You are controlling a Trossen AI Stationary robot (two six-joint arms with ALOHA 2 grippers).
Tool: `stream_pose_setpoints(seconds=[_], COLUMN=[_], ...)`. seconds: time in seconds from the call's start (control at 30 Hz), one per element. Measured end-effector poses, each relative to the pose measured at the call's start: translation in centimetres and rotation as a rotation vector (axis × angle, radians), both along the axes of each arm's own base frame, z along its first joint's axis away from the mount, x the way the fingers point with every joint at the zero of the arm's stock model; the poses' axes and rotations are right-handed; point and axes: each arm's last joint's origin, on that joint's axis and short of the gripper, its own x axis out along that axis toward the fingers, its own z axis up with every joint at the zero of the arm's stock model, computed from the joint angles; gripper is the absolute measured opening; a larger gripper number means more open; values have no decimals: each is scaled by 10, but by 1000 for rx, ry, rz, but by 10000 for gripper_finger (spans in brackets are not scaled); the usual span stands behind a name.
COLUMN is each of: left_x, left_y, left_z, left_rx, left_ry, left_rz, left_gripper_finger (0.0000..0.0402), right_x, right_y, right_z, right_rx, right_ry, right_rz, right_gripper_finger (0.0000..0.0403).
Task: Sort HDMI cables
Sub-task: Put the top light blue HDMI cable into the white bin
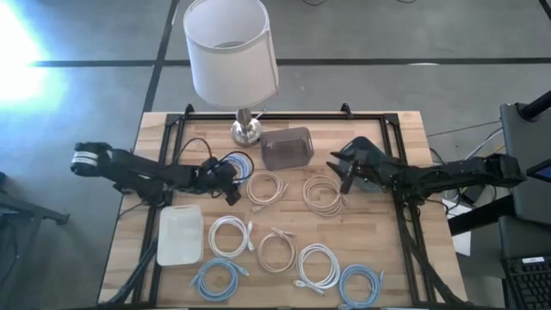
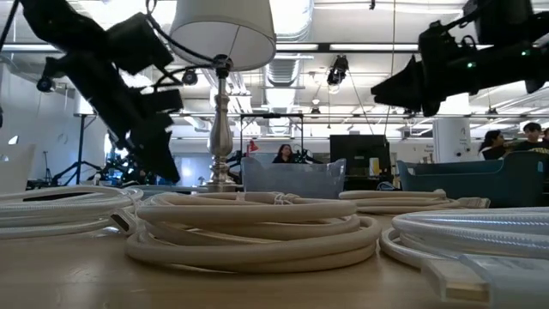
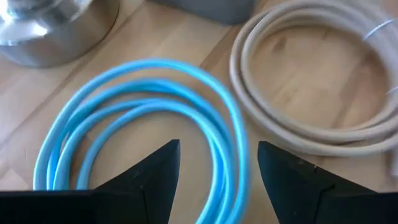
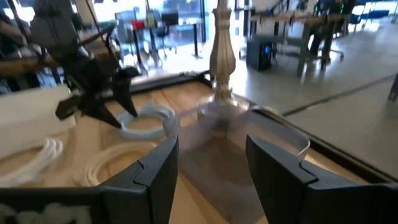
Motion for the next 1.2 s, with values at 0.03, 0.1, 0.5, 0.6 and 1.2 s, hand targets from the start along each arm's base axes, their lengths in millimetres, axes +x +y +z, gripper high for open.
stream_pose_setpoints(seconds=[0.03, 0.1, 0.5, 0.6, 1.2], left_x=[1, 2, 6, 8, 6], left_y=[0, 2, 2, 2, 2], left_z=[-3, -7, -9, -2, -32], left_rx=[-4, -12, -16, -8, -96], left_ry=[11, 26, 29, 6, 108], left_rz=[8, 24, 27, 4, 49], left_gripper_finger=[220, 220, 220, 220, 146], right_x=[3, 8, 48, 60, 111], right_y=[0, -1, -5, -6, -10], right_z=[-1, -4, -15, -17, -30], right_rx=[-2, -3, 51, 53, 92], right_ry=[20, 52, 174, 200, 283], right_rz=[0, 1, -8, -8, -14], right_gripper_finger=[185, 185, 185, 185, 185])
